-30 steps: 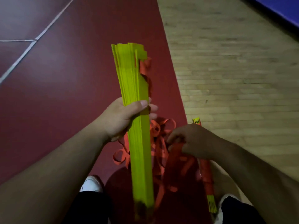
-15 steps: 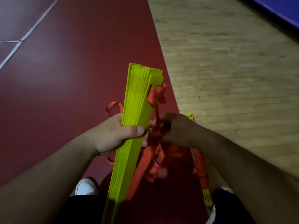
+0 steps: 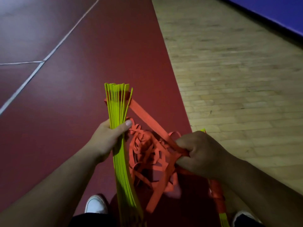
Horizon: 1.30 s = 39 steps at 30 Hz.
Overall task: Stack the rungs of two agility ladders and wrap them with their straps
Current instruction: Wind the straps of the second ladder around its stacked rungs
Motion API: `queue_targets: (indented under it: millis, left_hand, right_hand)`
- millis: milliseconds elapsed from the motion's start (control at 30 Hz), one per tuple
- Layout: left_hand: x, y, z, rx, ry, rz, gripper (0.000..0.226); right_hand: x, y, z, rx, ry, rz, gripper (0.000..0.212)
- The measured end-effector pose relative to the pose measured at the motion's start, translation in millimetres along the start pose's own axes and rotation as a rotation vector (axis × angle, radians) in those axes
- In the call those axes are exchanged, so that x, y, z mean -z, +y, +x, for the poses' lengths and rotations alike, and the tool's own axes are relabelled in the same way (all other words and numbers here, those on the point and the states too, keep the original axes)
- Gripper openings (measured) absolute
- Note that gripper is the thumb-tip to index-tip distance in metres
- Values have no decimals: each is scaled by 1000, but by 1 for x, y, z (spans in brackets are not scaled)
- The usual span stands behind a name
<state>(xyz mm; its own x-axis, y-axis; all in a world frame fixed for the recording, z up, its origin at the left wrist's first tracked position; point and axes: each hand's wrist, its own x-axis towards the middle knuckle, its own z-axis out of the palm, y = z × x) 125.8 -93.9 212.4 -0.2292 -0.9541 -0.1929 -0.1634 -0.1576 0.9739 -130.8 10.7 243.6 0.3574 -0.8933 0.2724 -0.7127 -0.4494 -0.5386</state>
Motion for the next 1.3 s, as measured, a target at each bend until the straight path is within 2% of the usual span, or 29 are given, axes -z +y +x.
queue_targets:
  millis: [100, 200, 267, 333, 433, 533, 600, 633, 733, 800, 833, 933, 1067, 1200, 1300]
  left_hand:
    - [4, -1, 1, -6, -42, 20, 43]
    - [-7, -4, -3, -6, -172, 5, 37]
    - [-18, -4, -5, 31, -176, -72, 30]
    - [-23, -1, -5, 50, -108, -207, 25]
    - [-23, 5, -2, 47, -79, -425, 25]
    - [-25, 12, -4, 20, -212, -515, 23]
    - [-26, 16, -7, 41, -325, -570, 21]
    - [-27, 18, -8, 45, -373, -596, 19]
    - [-27, 22, -7, 46, -434, -617, 39]
    - [-25, 22, -4, 56, -398, -618, 54]
    - [-23, 21, -3, 64, -381, -620, 52]
    - [-14, 18, -1, 74, -323, -594, 22]
    - [-4, 10, 2, 72, -156, -493, 20]
    - [-6, 5, 4, 78, -44, -406, 26]
    - [-14, 5, 4, 67, 23, -330, 33]
  right_hand:
    - [5, 8, -2, -16, 16, -41, 32]
    - [-1, 15, -4, 25, -130, -110, 27]
    - [-5, 16, -5, -101, -213, 23, 21]
    - [-8, 16, -3, -291, -256, 206, 14]
    - [-12, 26, -2, -466, -196, 279, 18]
    - [-13, 39, -1, -584, -81, 232, 17]
    - [-20, 43, -1, -627, -65, 342, 22]
    - [-25, 42, -1, -632, -85, 412, 22]
    - [-40, 34, -3, -590, -222, 555, 13]
    - [-43, 34, -3, -571, -303, 520, 6]
    - [-40, 35, -2, -563, -329, 472, 10]
    - [-17, 40, 0, -597, -350, 471, 6]
    - [2, 44, -5, -647, -313, 596, 6]
    - [-6, 39, -2, -798, -238, 529, 23]
    - [-10, 27, 4, -890, -246, 665, 28]
